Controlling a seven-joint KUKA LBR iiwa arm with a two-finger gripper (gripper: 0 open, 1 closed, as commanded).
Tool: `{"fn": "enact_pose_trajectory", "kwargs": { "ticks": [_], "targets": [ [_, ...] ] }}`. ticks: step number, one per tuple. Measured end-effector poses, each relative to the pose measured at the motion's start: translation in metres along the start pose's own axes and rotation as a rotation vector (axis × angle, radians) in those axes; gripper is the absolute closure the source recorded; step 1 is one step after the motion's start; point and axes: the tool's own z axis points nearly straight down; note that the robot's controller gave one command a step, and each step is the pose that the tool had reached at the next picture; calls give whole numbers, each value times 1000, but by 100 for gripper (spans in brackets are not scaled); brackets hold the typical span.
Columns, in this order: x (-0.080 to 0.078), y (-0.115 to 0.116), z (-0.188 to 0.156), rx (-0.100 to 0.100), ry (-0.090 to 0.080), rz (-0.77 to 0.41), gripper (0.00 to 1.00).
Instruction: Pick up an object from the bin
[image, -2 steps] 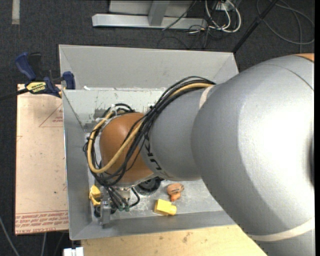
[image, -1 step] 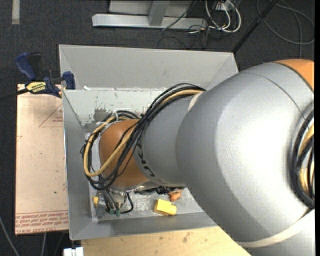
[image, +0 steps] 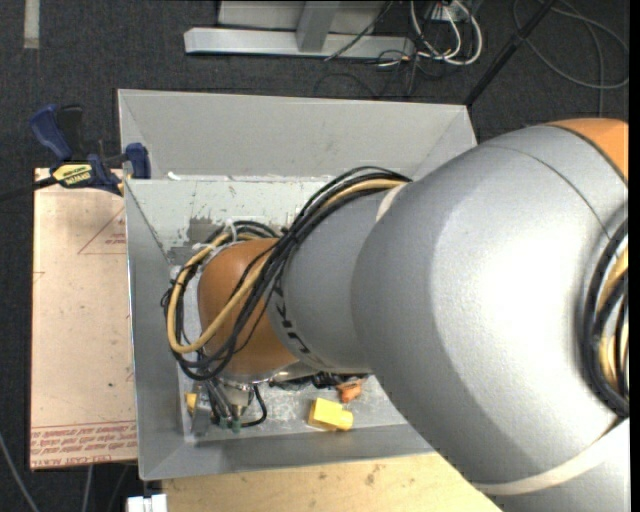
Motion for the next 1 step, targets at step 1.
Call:
{"fn": "enact_pose_trajectory", "kwargs": {
  "ticks": [1],
  "targets": [
    [1,-1,-3,1,1,0,100]
  ]
}}
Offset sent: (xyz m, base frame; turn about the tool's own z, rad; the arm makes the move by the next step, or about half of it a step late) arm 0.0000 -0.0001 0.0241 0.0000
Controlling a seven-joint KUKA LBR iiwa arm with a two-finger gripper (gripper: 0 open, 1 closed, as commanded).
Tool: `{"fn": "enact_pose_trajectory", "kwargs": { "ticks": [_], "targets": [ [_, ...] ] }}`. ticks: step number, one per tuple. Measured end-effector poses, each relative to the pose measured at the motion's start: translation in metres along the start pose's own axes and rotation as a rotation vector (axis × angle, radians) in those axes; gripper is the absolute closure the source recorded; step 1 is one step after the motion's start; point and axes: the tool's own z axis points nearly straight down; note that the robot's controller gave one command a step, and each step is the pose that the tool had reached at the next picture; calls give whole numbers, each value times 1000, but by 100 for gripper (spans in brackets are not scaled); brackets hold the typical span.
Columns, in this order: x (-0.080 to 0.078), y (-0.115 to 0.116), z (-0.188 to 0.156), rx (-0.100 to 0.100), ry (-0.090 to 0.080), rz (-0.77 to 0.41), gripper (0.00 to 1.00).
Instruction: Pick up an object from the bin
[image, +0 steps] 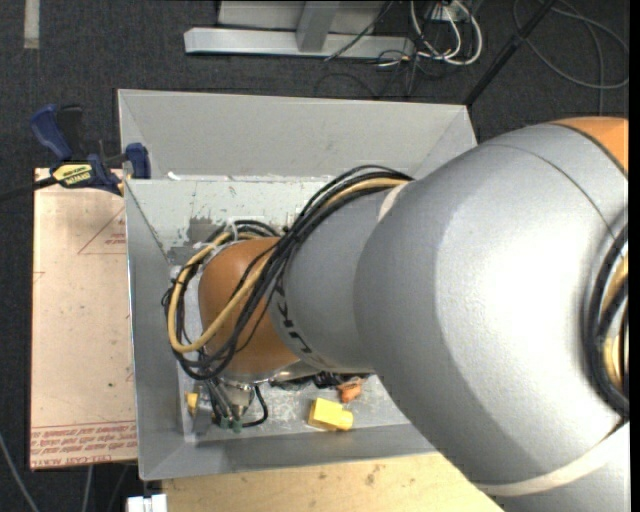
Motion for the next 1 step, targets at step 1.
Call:
{"fn": "enact_pose_trajectory", "kwargs": {
  "ticks": [1],
  "targets": [
    [2,-2,-20,5,5,0,100]
  ]
}}
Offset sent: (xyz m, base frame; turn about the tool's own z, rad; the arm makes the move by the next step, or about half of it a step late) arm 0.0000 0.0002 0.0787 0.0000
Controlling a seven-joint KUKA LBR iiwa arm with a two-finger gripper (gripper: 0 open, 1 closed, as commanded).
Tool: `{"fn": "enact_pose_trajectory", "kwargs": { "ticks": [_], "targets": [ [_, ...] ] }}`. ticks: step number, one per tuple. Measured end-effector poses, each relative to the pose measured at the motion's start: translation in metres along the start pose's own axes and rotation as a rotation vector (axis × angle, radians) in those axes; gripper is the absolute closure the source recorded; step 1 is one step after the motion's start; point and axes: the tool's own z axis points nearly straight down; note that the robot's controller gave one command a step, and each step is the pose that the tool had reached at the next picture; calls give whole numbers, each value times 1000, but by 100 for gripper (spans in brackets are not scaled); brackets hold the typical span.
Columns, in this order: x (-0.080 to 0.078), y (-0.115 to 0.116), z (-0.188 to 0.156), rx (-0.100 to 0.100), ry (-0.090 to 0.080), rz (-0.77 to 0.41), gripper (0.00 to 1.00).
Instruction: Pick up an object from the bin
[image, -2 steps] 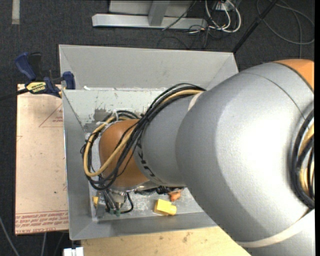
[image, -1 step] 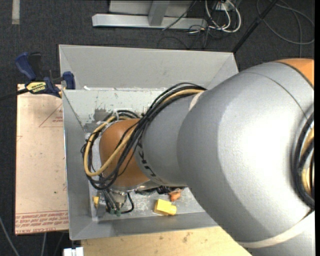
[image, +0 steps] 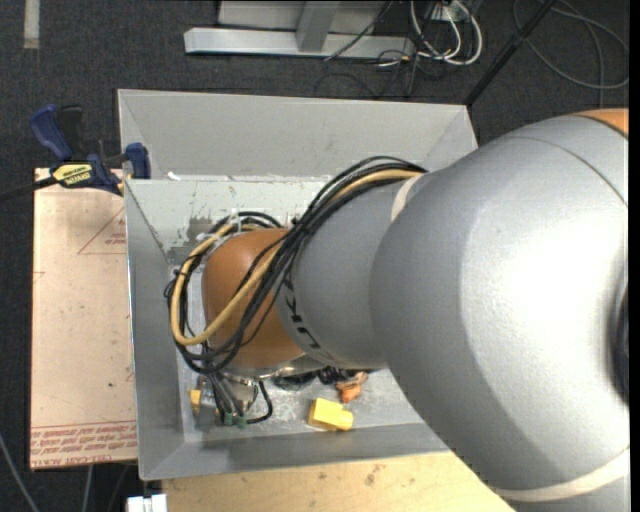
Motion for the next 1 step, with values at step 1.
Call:
{"fn": "enact_pose_trajectory", "kwargs": {
  "ticks": [1],
  "targets": [
    [-2,2,-59,-8,-10,-1,100]
  ]
}}
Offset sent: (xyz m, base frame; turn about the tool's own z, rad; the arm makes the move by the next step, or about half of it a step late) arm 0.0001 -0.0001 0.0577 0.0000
